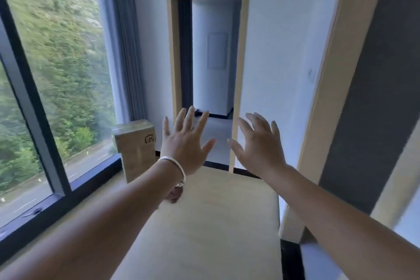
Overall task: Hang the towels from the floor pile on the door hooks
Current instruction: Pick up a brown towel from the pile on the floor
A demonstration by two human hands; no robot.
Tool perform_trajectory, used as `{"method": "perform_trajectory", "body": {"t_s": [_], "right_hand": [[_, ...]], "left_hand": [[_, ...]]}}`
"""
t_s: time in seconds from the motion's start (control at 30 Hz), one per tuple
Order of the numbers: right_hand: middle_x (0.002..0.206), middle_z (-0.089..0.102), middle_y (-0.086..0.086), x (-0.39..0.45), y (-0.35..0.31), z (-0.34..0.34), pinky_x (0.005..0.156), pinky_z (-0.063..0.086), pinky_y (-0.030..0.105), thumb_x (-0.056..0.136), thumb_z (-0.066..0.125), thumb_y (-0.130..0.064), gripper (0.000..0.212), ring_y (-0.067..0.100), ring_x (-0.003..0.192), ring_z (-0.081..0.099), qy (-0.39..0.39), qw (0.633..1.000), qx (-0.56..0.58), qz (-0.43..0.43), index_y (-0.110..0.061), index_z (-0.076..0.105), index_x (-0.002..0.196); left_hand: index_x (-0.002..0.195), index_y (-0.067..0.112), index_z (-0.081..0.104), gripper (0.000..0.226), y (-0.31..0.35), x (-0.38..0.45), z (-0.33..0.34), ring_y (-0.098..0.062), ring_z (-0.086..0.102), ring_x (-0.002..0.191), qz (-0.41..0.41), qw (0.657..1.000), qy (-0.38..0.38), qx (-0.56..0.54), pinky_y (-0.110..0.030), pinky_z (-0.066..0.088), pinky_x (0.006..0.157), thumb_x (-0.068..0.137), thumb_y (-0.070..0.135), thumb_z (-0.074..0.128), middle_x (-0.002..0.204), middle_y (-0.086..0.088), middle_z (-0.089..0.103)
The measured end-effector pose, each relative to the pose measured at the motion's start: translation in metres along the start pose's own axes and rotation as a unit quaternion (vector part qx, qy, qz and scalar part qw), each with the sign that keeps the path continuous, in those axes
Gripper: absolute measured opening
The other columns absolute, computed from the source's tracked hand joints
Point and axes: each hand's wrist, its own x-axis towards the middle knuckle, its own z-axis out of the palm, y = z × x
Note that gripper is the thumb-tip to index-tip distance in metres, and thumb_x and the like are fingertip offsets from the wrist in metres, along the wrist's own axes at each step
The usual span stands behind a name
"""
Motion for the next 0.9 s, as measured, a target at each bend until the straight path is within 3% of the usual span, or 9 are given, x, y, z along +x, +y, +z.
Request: {"method": "perform_trajectory", "body": {"t_s": [0.13,0.37,0.9], "right_hand": [[0.155,0.029,0.006,-0.002,0.038,0.024,0.117,0.009,0.052,0.093,0.043,-0.053,0.061,0.021,0.146,0.013,-0.027,0.999,-0.018,0.044,-0.025,0.032,0.147],[0.156,0.026,0.002,0.026,0.083,0.08,0.117,0.008,0.051,0.094,0.042,-0.054,0.059,0.019,0.146,0.011,-0.055,0.993,-0.052,0.09,-0.028,0.031,0.146],[0.155,0.025,0.002,0.221,0.149,0.246,0.117,0.006,0.049,0.094,0.042,-0.053,0.058,0.019,0.145,0.011,-0.071,0.984,-0.084,0.142,-0.029,0.03,0.146]], "left_hand": [[0.147,0.036,-0.015,0.071,0.023,0.023,0.046,-0.022,-0.01,0.147,0.027,0.999,-0.013,-0.03,-0.053,-0.012,0.111,0.089,0.068,0.01,0.161,-0.002,-0.006],[0.147,0.036,-0.018,0.072,0.038,0.088,0.124,-0.023,-0.009,0.147,0.07,0.995,-0.023,-0.072,-0.059,-0.003,0.115,0.089,0.069,0.008,0.161,-0.004,-0.006],[0.149,0.033,-0.014,0.073,-0.022,0.303,0.287,-0.025,-0.006,0.147,0.11,0.99,-0.029,-0.088,-0.06,0.0,0.115,0.09,0.068,0.011,0.161,-0.005,-0.004]]}}
